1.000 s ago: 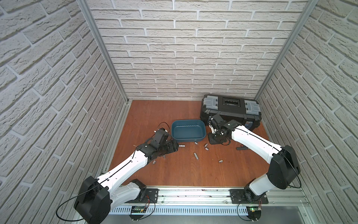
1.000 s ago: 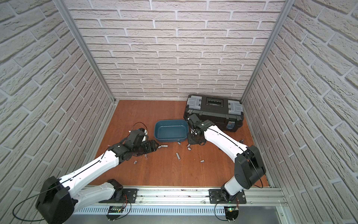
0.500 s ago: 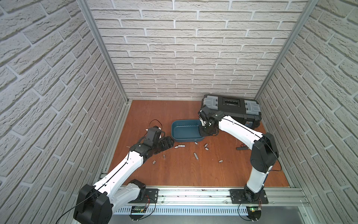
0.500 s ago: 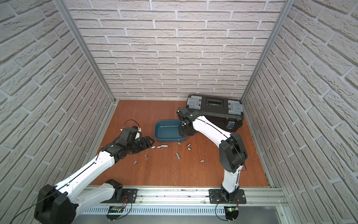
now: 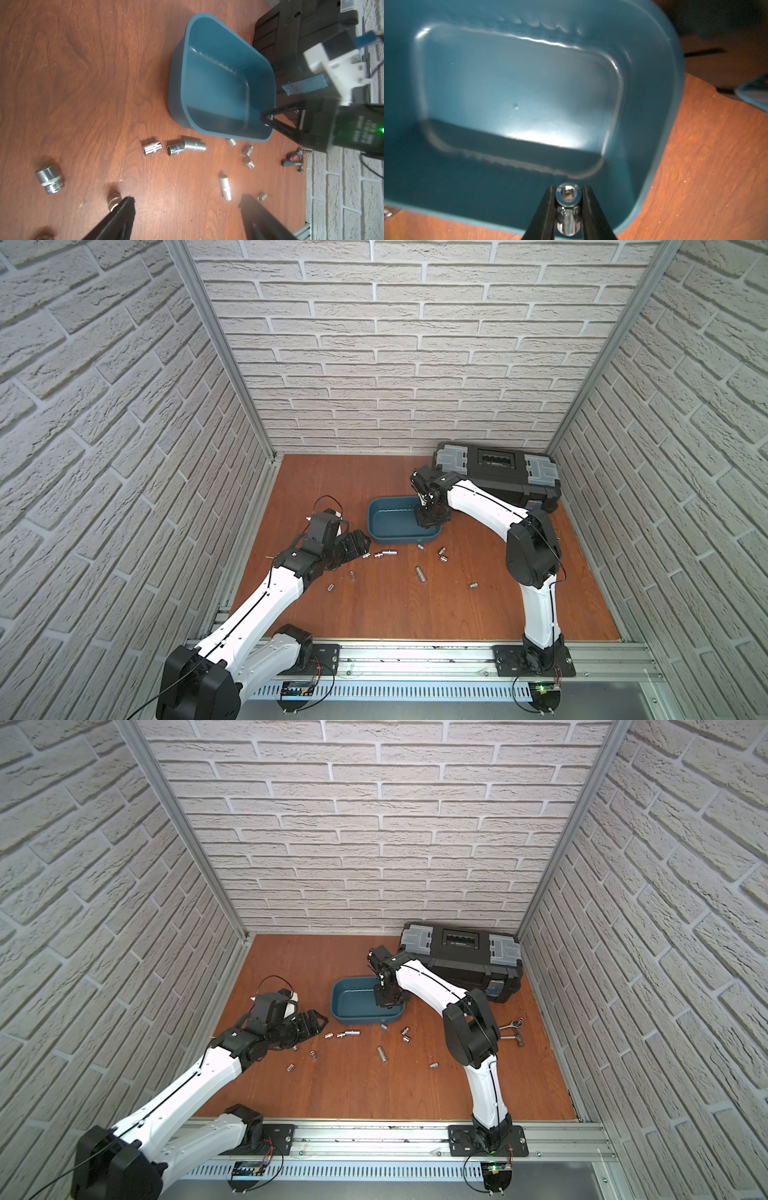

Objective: Put the socket on the desktop into the storage box
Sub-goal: Place the socket head in the storage box.

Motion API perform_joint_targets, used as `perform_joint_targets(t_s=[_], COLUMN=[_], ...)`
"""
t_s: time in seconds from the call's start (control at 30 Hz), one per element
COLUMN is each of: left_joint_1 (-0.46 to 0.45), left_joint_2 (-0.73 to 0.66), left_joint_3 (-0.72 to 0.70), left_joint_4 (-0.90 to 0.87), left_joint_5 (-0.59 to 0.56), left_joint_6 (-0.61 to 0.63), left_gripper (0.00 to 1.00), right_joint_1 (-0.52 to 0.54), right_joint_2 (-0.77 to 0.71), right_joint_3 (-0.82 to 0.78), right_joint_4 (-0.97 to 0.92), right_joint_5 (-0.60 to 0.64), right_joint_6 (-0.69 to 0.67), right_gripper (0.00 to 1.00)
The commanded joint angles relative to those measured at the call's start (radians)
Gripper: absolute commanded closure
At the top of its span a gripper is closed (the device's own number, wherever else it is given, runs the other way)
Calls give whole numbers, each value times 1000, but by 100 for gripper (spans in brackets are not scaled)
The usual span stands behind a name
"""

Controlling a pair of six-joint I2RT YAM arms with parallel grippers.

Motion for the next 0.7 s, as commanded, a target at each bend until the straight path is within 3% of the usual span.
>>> perform_joint_targets(t_s=[0.0,0.67], left_joint_1=[8,11], left_joint_2=[-22,-80], left_joint_3=[-23,-85], left_joint_4=[6,-9], left_joint_5=[8,-19], left_joint_6=[-1,-31], left_gripper=[16,16], right_joint_1=[7,5], right_joint_2=[18,138], right_joint_3=[40,87], right_joint_4=[-22,-36], right_joint_5=[32,91], right_joint_6=[2,23], right_gripper=[79,77])
